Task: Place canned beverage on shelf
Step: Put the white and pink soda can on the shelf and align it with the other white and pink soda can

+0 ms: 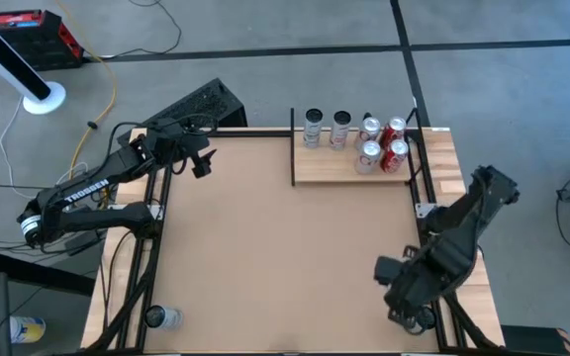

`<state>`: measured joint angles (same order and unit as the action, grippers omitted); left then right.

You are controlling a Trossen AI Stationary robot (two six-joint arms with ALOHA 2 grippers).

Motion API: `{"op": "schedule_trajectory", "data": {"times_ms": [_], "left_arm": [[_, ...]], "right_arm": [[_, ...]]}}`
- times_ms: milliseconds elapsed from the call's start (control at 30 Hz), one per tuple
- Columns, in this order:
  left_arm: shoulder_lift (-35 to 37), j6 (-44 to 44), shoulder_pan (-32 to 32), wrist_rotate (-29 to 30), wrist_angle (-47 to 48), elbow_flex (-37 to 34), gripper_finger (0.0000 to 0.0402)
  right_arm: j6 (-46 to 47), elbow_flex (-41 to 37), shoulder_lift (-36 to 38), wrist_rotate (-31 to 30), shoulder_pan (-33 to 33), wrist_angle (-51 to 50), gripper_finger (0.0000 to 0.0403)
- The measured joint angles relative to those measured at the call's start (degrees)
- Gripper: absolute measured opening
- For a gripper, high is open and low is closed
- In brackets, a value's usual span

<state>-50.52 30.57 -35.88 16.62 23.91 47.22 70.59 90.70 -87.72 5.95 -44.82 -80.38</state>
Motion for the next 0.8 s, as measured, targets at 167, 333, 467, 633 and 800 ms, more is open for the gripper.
{"op": "schedule_trajectory", "data": {"times_ms": [167, 333, 467, 633, 800], "left_arm": [[-0.02, 0.34, -0.01, 0.71, 2.32, -0.59, 0.0350], [0.00, 0.44, 0.00, 0.18, 1.13, -0.57, 0.0350], [0.00, 0.44, -0.02, 0.20, 1.31, -0.57, 0.0350], [0.00, 0.45, 0.00, 0.20, 1.27, -0.57, 0.0350], [0.01, 0.47, 0.00, -0.83, 1.21, -0.57, 0.0350]], "right_arm": [[8.87, -0.02, -3.53, 6.32, -0.68, -0.49, 0.0040], [12.80, -0.02, -4.51, 9.10, -0.42, -1.12, 0.0055], [18.22, 0.00, -4.42, 13.47, -0.42, -2.47, 0.0080], [25.57, 0.00, -4.42, 15.03, -1.26, -2.94, 0.0144], [33.20, 0.00, -4.42, 16.85, -2.55, -2.50, 0.0240]]}}
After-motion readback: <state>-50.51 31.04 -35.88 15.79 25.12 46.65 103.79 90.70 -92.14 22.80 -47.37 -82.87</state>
